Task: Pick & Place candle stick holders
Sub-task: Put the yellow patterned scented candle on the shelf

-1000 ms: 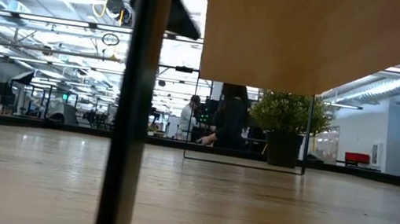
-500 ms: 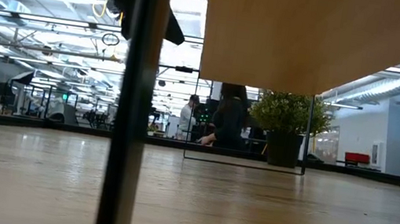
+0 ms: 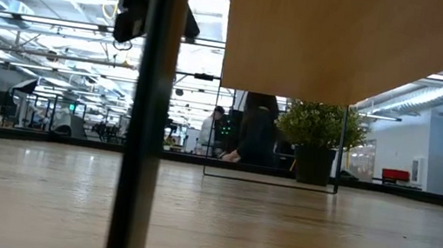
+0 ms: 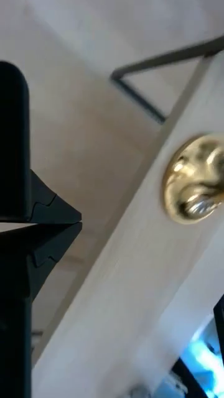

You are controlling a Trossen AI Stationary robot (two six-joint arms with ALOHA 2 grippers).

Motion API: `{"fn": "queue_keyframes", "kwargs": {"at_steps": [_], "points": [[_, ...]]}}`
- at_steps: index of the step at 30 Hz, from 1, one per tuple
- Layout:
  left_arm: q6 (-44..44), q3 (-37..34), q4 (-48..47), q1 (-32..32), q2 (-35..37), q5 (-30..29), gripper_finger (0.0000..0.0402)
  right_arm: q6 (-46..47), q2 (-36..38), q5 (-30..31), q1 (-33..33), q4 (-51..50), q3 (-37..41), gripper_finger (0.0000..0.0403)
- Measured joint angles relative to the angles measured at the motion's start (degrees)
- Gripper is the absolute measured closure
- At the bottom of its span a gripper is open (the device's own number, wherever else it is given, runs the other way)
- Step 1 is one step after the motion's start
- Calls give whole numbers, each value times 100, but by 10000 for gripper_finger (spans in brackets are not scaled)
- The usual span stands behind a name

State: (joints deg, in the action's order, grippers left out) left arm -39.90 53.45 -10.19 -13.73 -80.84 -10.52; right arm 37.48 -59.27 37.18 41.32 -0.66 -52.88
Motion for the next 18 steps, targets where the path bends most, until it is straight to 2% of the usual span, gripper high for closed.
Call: {"fn": "queue_keyframes", "kwargs": {"at_steps": [6, 11, 18], "points": [[-1297, 0, 43, -565, -4, -224, 399, -31, 83, -732, 240, 0, 0, 403], [-2136, 2, 149, -1204, -24, -1003, 400, -111, 78, -731, 663, -112, 0, 403], [-3198, 4, 226, -1969, -149, -2408, 399, -106, 77, -576, 1148, -131, 0, 403]]}}
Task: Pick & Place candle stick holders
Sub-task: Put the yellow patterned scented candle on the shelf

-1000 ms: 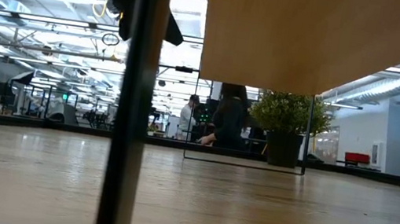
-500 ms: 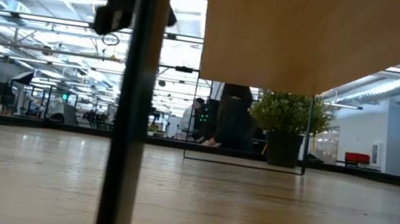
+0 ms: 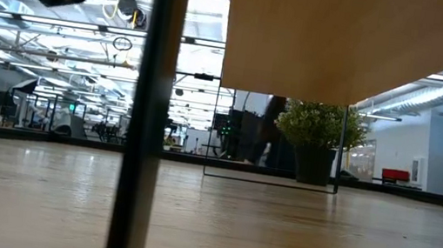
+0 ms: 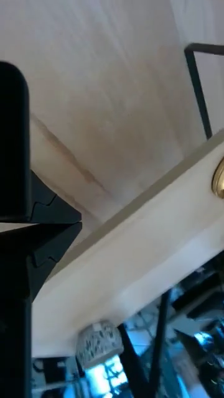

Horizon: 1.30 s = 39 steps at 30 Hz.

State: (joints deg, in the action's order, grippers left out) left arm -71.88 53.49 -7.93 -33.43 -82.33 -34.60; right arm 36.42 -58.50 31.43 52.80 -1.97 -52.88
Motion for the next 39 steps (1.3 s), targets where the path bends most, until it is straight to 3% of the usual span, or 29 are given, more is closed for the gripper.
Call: {"fn": "queue_keyframes", "kwargs": {"at_steps": [6, 13, 22, 29, 35, 39], "points": [[-180, 4, 555, -340, -294, -224, 396, 251, -67, 315, 474, 1, 0, 403], [-231, 100, 631, -617, -413, 431, 400, 373, -283, 916, 851, 25, 0, 403], [-246, 1559, -2113, -838, -613, 736, 400, 597, -431, 929, 856, 45, 0, 403], [5, 2630, -3749, -922, -1254, 1767, 401, 582, -432, 1079, 856, 47, 0, 403], [-736, 2883, -4299, -1062, -1817, 2712, 401, 547, -433, 1079, 854, 45, 0, 403], [-2273, 2881, -5096, -1207, -1965, 2755, 401, 534, -433, 1079, 854, 45, 0, 403]]}}
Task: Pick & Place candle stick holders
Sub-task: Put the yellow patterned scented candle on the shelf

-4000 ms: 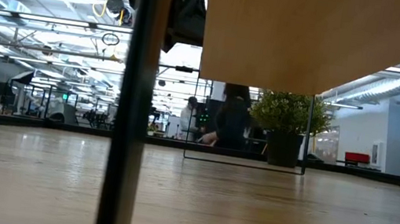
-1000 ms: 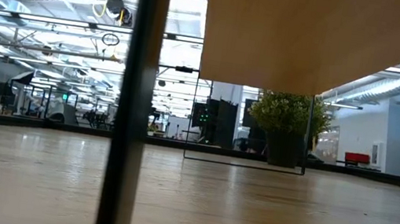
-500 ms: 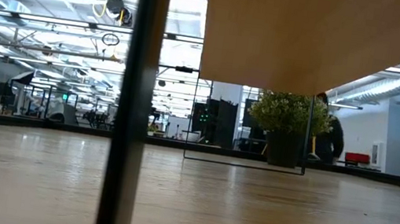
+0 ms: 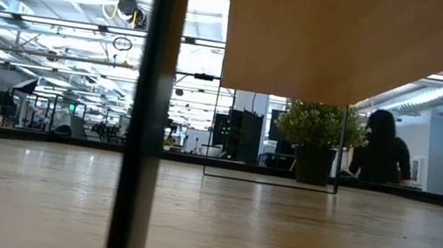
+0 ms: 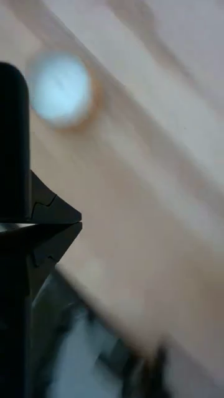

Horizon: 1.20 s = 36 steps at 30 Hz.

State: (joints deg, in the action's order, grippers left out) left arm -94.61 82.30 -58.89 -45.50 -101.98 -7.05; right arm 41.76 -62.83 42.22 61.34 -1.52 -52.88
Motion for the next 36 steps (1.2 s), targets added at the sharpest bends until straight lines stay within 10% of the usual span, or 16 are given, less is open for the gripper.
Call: {"fn": "queue_keyframes", "kwargs": {"at_steps": [7, 15, 27, 36], "points": [[-2506, -2, -1132, -447, 83, 244, 401, 2, 0, -19, 0, 2, 0, 403], [-3279, -2, -1427, -596, 123, 726, 361, -79, 0, -13, -14, 2, 0, 403], [-3305, -333, -1572, -66, 123, 1288, 147, -151, 0, -2, -105, 4, 0, 403], [-3175, -1306, -7, 82, 123, 1521, 21, -142, 0, 170, -105, 83, 0, 403]]}}
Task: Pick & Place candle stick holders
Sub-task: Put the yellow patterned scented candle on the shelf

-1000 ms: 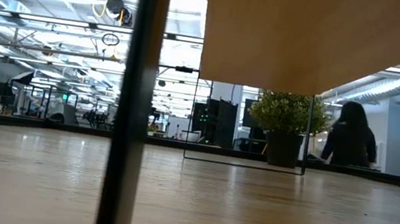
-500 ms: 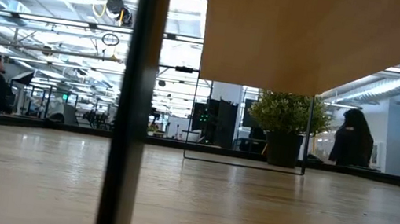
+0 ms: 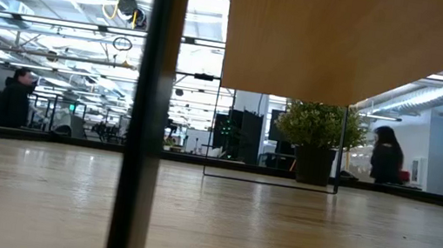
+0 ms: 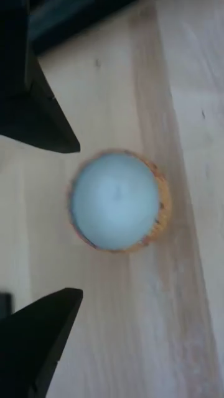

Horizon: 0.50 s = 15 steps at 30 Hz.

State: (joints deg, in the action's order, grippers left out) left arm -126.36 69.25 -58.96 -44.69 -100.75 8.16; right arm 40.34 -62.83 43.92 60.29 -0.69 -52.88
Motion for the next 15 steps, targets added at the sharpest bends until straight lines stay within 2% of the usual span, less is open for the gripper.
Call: {"fn": "queue_keyframes", "kwargs": {"at_steps": [4, 10, 15], "points": [[-150, -185, 36, -41, 0, -210, 6, -5, 0, 0, 0, 7, 0, 403], [-164, -390, 141, -81, 0, -198, 4, -9, 0, 2, 0, 7, 0, 403], [-142, -675, 784, -77, 0, -268, 5, -53, 0, 0, -31, 7, 0, 403]]}}
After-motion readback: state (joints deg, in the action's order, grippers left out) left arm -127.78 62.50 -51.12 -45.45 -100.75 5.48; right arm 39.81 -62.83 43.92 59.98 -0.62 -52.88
